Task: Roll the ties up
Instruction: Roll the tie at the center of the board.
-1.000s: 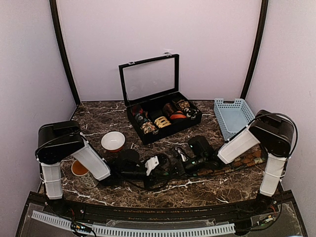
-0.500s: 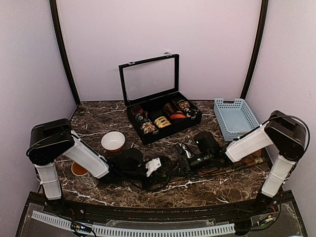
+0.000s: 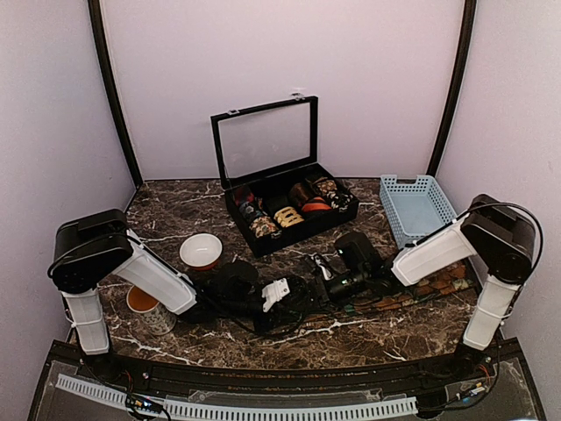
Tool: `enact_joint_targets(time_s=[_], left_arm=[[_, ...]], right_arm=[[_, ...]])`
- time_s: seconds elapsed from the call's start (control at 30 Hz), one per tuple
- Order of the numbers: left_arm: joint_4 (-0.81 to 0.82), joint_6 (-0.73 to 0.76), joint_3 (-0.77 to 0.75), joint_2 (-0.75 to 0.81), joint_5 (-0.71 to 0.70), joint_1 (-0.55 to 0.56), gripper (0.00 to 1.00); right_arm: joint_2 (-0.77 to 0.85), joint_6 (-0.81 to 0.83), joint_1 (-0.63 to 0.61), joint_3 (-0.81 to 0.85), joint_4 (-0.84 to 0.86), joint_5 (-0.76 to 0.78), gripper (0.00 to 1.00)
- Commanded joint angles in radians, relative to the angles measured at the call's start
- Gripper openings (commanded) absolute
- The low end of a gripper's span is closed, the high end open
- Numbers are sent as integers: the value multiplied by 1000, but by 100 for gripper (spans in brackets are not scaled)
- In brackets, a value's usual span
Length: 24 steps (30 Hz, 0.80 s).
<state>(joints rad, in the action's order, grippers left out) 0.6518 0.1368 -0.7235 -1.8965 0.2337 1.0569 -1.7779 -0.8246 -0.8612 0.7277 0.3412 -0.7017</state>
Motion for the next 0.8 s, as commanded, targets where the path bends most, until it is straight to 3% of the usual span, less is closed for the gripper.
enact_joint_targets(time_s=[0.0, 0.13, 0.27, 0.43, 0.5, 0.77], left_arm=[[-222, 4, 34, -59, -21, -1, 26], [-211, 6, 39, -56, -26, -1, 27], [-175, 8, 49, -28, -23, -1, 36], [-71, -4, 103, 95, -48, -1, 60], [-9, -1, 134, 142, -46, 0, 76], [160, -26, 163, 91, -43, 3, 82]], right_arm=[[-34, 32, -12, 29, -58, 48, 20], [-27, 68, -12, 23, -98, 67, 0], [-28, 94, -4, 16, -122, 78, 0], [-28, 98, 3, -6, -113, 92, 0], [-30, 100, 9, -15, -113, 93, 0], [3, 126, 32, -51, -138, 92, 0]])
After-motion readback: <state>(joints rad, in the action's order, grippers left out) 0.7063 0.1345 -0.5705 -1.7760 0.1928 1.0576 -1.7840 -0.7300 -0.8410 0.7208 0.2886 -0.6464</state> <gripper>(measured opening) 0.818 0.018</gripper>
